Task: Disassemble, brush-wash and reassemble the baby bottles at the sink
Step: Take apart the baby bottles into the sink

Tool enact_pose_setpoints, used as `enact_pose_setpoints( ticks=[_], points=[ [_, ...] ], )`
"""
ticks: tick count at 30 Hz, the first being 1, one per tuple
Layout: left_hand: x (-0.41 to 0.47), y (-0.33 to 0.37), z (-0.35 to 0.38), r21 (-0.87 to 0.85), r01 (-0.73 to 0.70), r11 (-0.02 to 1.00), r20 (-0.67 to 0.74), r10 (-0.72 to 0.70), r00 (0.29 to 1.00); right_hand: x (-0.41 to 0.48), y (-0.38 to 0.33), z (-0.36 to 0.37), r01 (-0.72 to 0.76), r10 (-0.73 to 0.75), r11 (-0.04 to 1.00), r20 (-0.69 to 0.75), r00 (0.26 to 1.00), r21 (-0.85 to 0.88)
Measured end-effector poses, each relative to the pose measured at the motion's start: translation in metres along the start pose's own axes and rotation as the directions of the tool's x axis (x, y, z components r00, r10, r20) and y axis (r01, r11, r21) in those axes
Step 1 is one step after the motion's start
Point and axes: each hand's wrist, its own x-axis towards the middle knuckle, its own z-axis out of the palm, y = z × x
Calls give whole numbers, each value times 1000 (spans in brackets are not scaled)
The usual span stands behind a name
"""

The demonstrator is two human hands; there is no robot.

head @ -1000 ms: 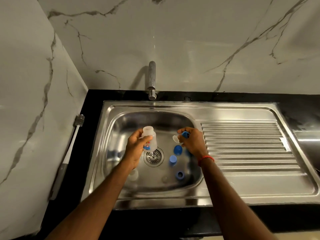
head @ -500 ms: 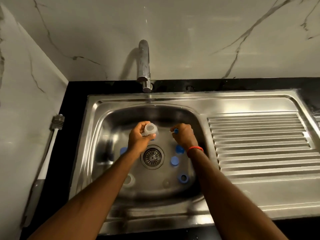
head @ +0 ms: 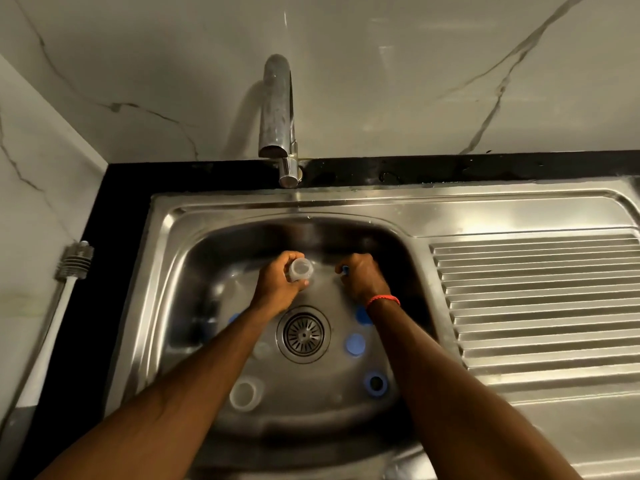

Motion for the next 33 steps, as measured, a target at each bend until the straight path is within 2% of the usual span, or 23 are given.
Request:
enact_pose_setpoints(
  ticks=[6, 9, 11, 12, 15, 19, 23, 26, 30, 33],
  points=[
    [7, -6, 2, -21, -22, 1000, 11, 22, 1000, 0, 5, -4, 31, -30, 997, -20, 999, 68],
    [7, -6, 2, -12, -19, 1000, 12, 19, 1000, -8, -1, -11, 75, -48, 983, -154, 987, 170],
    [5, -1, 0, -13, -4, 1000, 23, 4, 1000, -18, -9, -19, 77, -3, 950, -238, 971, 301],
    [5, 2, -1, -13, -1, 1000, 24, 1, 1000, -22, -12, -23, 68, 21, 928, -234, 972, 366],
    [2, 8, -6, 20, -40, 999, 1, 40, 999, -29, -18, -34, -1, 50, 882, -92, 994, 472],
    [-9, 14, -15, 45, -105, 993, -34, 106, 994, -32, -16, -40, -48, 40, 925, 29, 999, 376],
    [-20, 16, -25, 67, -173, 983, -38, 175, 984, -35, -4, -39, -12, -1, 979, 66, 998, 202],
    [-25, 15, -29, 84, -202, 976, -53, 207, 977, -38, 5, -32, -44, 38, 994, 65, 997, 99],
    [-29, 15, -28, 99, -225, 969, -69, 232, 970, -39, 11, -22, -139, 138, 981, 18, 990, 133],
    [-33, 15, -25, 114, -255, 960, -79, 265, 961, -39, 10, -17, -160, 159, 981, 20, 987, 108]
  ],
)
